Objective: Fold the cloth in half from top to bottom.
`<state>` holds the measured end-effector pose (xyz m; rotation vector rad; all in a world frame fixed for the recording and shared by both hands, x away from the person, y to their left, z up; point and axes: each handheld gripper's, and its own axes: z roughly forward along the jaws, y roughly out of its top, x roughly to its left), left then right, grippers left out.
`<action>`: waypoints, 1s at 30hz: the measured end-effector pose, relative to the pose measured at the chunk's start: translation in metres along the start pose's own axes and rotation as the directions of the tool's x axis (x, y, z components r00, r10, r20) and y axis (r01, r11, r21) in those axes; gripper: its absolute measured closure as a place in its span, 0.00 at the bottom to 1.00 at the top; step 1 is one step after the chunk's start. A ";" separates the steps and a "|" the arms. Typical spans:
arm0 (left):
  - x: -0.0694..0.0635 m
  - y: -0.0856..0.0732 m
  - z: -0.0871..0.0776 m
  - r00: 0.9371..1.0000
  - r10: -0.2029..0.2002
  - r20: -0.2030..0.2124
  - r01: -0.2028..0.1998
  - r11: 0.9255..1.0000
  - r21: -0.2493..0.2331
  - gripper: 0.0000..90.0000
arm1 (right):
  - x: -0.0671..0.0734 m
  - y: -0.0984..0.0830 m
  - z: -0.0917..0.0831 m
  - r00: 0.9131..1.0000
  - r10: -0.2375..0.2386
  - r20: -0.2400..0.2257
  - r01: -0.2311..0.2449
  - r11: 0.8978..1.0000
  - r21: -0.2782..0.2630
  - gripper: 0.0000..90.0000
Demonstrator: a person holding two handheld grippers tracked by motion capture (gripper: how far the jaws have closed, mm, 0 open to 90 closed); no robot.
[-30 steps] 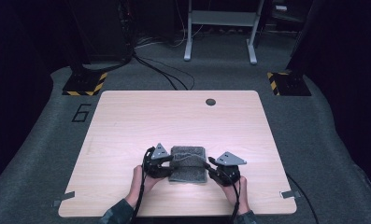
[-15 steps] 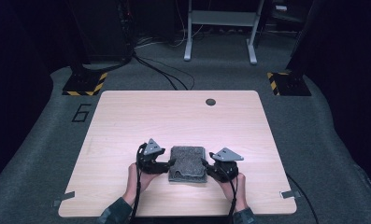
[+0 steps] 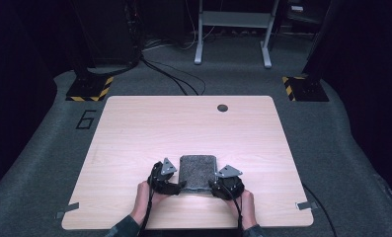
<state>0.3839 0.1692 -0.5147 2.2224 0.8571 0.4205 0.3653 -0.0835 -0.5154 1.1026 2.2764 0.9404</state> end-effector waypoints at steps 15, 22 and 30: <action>0.002 -0.006 0.005 1.000 -0.024 -0.017 0.024 1.000 -0.011 0.21 | -0.019 -0.002 0.011 0.998 0.064 -0.014 -0.063 0.997 0.033 0.19; 0.004 -0.007 0.005 0.999 -0.044 -0.015 0.043 0.999 -0.007 0.21 | -0.022 -0.001 0.016 0.996 0.084 0.005 -0.084 0.996 0.044 0.10; 0.004 -0.006 0.005 0.999 -0.040 -0.012 0.040 0.999 0.003 0.20 | -0.020 -0.004 0.013 0.995 0.101 0.006 -0.101 0.994 0.030 0.10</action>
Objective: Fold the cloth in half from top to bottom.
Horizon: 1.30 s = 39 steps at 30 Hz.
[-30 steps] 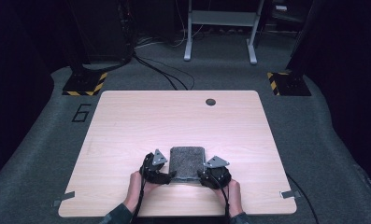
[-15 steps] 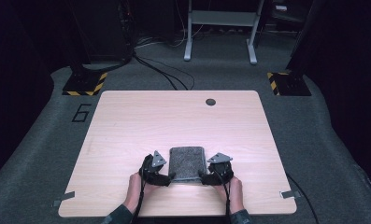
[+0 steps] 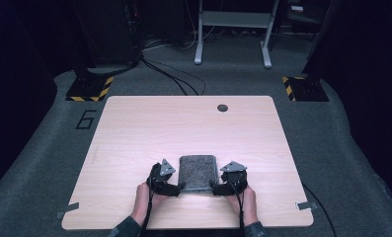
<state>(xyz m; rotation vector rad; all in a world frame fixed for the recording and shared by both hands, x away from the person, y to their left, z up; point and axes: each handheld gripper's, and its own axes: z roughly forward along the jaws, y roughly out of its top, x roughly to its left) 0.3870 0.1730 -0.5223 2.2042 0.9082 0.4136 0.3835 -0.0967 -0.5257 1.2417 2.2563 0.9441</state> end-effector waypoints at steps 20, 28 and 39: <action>0.030 -0.021 -0.049 0.993 -0.092 -0.068 0.088 0.995 -0.055 0.11 | -0.033 -0.014 -0.055 0.998 0.056 0.031 -0.053 0.995 -0.090 0.02; 0.056 -0.055 -0.068 0.975 -0.169 -0.145 0.165 0.985 -0.044 0.10 | -0.062 -0.042 -0.072 0.988 0.096 0.121 -0.089 0.994 -0.061 0.03; 0.087 -0.095 -0.083 0.935 -0.260 -0.241 0.257 0.965 -0.044 0.09 | -0.107 -0.081 -0.085 0.962 0.187 0.200 -0.186 0.982 -0.025 0.05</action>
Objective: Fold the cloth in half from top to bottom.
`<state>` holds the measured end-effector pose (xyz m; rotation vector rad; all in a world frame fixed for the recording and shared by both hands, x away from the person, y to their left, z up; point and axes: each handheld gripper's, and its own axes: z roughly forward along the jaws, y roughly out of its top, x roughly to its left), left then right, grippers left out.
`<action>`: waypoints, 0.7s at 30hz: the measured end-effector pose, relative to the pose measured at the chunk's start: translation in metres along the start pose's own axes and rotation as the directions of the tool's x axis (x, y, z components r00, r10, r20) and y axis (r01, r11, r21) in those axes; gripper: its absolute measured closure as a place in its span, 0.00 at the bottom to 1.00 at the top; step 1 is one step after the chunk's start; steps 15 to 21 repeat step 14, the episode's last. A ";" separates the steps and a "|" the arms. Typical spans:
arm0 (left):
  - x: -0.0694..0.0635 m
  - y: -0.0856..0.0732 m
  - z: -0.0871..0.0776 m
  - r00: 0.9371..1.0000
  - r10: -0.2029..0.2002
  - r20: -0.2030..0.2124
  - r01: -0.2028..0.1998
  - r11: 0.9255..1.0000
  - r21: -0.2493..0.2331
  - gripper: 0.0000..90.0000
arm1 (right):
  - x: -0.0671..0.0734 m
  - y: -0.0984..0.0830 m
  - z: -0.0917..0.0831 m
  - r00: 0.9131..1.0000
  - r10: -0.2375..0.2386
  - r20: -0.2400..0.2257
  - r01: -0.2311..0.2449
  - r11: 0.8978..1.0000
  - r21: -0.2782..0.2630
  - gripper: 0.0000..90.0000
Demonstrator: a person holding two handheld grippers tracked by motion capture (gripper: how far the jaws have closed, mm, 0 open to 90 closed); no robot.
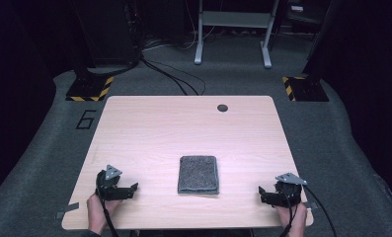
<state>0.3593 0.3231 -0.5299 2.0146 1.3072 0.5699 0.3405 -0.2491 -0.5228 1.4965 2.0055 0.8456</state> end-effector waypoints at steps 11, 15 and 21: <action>0.006 0.000 0.003 1.000 -0.015 -0.013 0.015 1.000 -0.013 0.07 | -0.004 -0.005 0.005 1.000 0.004 -0.030 -0.004 1.000 0.002 0.04; 0.007 0.001 0.003 1.000 -0.012 -0.013 0.012 1.000 -0.009 0.07 | -0.005 -0.004 0.006 0.999 -0.001 -0.033 0.001 1.000 0.009 0.02; 0.007 0.001 0.003 1.000 -0.012 -0.013 0.012 1.000 -0.009 0.07 | -0.005 -0.004 0.006 0.999 -0.001 -0.033 0.001 1.000 0.009 0.02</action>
